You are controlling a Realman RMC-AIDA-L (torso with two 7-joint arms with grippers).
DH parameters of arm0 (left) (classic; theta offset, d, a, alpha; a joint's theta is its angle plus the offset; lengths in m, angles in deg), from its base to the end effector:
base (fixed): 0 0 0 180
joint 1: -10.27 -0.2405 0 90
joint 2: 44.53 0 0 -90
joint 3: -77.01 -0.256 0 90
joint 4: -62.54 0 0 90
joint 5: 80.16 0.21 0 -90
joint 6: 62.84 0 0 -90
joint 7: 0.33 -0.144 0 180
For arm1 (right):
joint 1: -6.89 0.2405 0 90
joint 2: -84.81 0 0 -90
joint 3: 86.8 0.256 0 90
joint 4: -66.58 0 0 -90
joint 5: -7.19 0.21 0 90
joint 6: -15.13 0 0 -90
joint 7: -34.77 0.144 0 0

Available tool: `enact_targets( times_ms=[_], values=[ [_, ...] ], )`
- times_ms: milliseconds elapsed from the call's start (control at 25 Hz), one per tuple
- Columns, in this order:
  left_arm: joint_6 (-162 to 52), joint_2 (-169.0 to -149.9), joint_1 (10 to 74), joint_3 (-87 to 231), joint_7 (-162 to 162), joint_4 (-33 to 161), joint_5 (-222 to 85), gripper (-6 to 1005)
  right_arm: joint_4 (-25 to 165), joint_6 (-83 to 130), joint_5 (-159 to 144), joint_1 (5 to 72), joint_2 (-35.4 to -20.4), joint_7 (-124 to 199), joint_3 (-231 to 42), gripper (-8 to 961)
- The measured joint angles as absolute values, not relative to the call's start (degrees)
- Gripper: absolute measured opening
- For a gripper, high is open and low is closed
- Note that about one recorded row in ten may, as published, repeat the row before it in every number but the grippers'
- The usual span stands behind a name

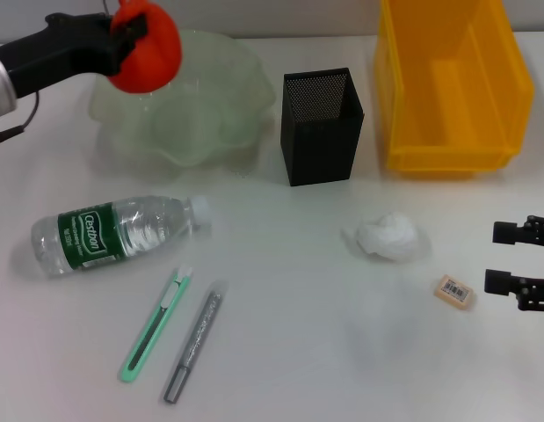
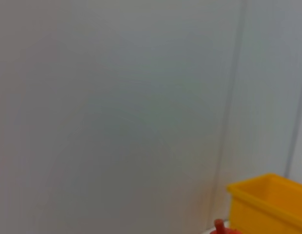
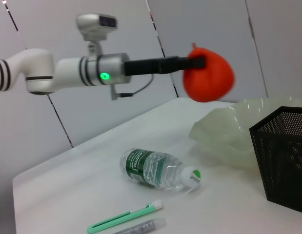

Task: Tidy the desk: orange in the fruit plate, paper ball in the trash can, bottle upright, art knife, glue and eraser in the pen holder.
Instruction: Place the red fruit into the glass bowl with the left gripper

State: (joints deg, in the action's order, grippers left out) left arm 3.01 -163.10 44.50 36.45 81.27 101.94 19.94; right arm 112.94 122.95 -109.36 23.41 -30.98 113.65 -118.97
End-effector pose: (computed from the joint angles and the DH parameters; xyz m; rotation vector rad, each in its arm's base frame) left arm -0.2489 0.4084 0.0398 -2.2621 -0.6458 -0.7314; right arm 0.3171 0.2455 0.0605 -2.7169 0.7084 0.7428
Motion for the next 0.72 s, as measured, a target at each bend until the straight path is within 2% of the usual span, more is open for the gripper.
enact_targets(
  times_ms=[120, 320, 720],
  values=[
    [-1.7, -163.11, 47.5, 36.1, 81.0, 98.2, 20.0, 64, 113.1, 123.0, -109.4, 23.4, -31.14, 113.6, -119.0, 788],
    [-7.3, -163.35, 48.9, 31.8, 81.2, 96.9, 20.6, 115, 113.0, 122.9, -109.4, 23.5, -31.19, 113.6, -119.0, 788],
    [-9.7, -163.46, 48.3, 27.8, 80.8, 96.6, 17.7, 300, 112.8, 122.2, -109.4, 24.2, -31.76, 113.5, -119.1, 788]
  ],
)
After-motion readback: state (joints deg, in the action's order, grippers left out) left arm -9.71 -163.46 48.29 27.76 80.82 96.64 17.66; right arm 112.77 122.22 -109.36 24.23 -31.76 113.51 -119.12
